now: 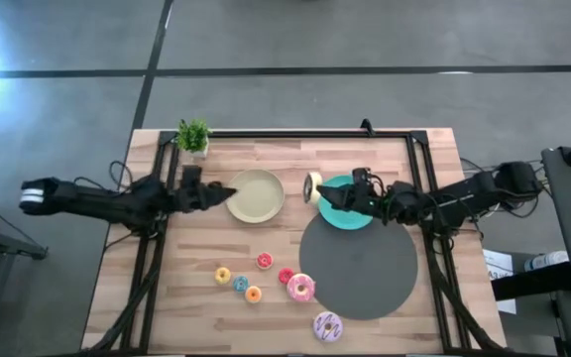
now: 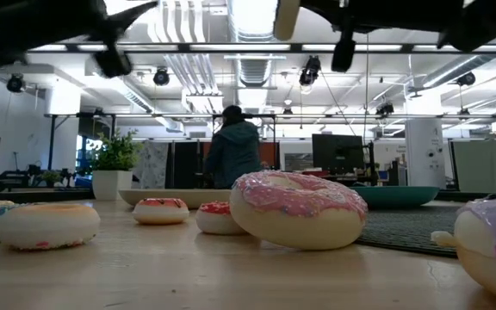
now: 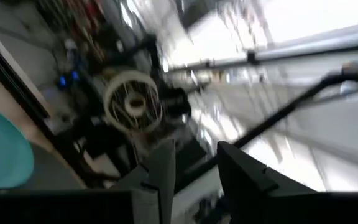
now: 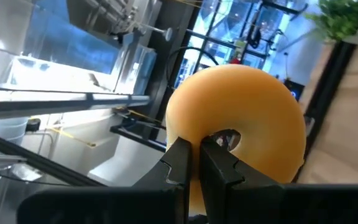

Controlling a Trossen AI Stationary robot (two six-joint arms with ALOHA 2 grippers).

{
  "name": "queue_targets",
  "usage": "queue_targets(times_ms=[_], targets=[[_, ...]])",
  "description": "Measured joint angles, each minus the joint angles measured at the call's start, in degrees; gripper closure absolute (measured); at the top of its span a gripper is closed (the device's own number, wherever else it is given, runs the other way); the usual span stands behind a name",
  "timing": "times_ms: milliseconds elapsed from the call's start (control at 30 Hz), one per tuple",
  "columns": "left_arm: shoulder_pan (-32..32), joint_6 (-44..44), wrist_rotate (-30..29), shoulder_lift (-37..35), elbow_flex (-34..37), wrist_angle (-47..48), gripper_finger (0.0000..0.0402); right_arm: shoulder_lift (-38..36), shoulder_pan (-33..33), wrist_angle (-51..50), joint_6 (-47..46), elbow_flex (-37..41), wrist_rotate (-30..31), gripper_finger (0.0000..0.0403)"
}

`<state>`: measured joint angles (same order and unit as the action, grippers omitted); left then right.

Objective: Pick & Place donuts
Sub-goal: Put the large black donut on the blue plate

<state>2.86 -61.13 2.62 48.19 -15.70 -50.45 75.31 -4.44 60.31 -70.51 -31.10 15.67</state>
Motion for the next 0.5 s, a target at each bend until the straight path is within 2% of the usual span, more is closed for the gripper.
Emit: queue_targets(times_ms=[167, 300, 433, 500], targets=[[5.3, 3.6, 13.6, 13.1, -10.4, 0.8, 0.0307, 1.5, 1.6, 0.2, 2.3, -3.6, -1.5, 0.0390], [10.9, -2.1, 23.2, 22.1, -14.3, -10.4, 0.0307, 1.3, 1.6, 1.2, 5.3, -5.8, -4.1, 0.0390], [15.2, -11.9, 25.2, 30.0, -15.9, -27.9, 0.0307, 0.6, 1.5, 1.4, 8.9, -7.0, -4.8, 0.0390], [16.6, -15.3, 23.5, 32.2, -17.0, -30.8, 0.0307, 0.3, 1.5, 1.4, 10.3, -7.4, -4.8, 0.0390]])
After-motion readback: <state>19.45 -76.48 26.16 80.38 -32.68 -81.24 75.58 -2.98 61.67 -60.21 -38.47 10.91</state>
